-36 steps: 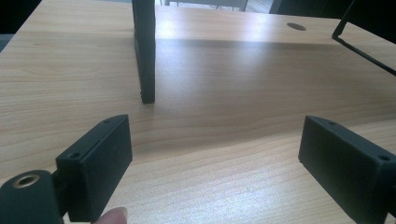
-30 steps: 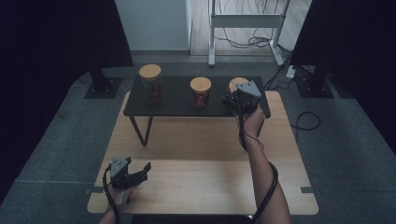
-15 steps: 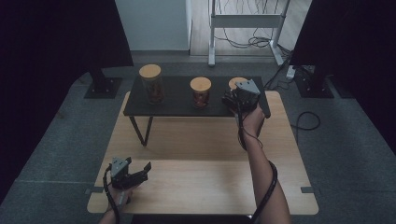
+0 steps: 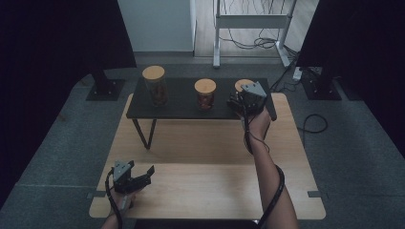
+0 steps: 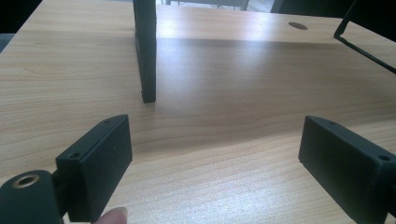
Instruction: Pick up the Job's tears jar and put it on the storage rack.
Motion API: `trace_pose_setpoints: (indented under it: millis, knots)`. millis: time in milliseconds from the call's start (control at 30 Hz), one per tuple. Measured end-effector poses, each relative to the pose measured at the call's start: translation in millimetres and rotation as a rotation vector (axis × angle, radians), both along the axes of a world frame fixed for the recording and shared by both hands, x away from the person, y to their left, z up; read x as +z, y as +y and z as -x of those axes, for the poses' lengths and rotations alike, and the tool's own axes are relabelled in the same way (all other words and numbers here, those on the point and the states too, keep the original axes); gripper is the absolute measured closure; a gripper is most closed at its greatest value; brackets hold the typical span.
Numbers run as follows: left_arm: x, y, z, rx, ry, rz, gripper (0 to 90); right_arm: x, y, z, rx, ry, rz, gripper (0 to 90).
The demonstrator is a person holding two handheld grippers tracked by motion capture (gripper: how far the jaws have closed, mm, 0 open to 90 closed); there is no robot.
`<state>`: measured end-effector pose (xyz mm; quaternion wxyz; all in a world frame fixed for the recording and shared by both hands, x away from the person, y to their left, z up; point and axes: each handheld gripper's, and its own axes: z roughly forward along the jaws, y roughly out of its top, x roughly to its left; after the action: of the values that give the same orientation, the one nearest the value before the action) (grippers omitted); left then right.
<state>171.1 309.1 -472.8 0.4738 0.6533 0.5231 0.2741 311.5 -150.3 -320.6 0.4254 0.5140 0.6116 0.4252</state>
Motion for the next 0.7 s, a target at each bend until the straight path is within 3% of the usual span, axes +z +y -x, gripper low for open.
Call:
trace_pose_setpoints:
  millis: [200, 700]
  knots:
    - [0.2, -1.1, 0.7, -0.003, -0.002, -0.002, 9.2, -2.0, 1.3, 6.2, -0.001, -0.009, -0.007, 10.0]
    - [0.8, -3.8, 2.9, -0.009, -0.009, -0.006, 9.2, -16.2, -3.0, 36.7, 0.013, -0.070, -0.035, 7.6]
